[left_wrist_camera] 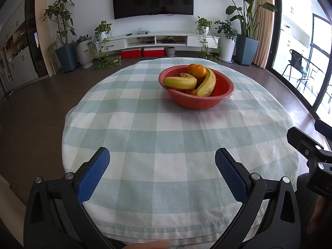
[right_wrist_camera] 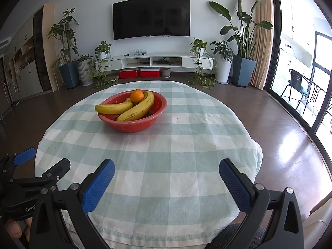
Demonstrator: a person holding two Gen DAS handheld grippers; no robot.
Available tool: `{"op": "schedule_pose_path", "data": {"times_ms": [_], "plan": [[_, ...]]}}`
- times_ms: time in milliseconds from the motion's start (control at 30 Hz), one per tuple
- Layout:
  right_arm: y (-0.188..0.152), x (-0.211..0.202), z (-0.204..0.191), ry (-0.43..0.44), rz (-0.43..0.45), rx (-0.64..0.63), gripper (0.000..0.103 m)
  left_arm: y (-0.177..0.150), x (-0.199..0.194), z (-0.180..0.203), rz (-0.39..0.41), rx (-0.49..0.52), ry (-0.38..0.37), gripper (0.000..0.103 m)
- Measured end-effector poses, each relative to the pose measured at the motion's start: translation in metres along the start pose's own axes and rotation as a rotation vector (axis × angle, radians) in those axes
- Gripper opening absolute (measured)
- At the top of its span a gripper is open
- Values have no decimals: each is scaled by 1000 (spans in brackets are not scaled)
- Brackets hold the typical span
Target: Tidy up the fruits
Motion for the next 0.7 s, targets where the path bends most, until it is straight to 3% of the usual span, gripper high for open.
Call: {"op": "schedule_pose_path", "data": {"times_ms": [700], "plan": [[2,-2,0,0,-3,-2,103,1,0,0,-1,0,0,103]]}}
Point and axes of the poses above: each gripper's, at about its wrist camera, not at the fingertips, and x roughly the way its jaws point, z to its right, y to its top, the point moved 2 cm from there along x, roughly the way its jaws point, and after that the axes turned 10 degrees about -y, right-handed, at the moved point
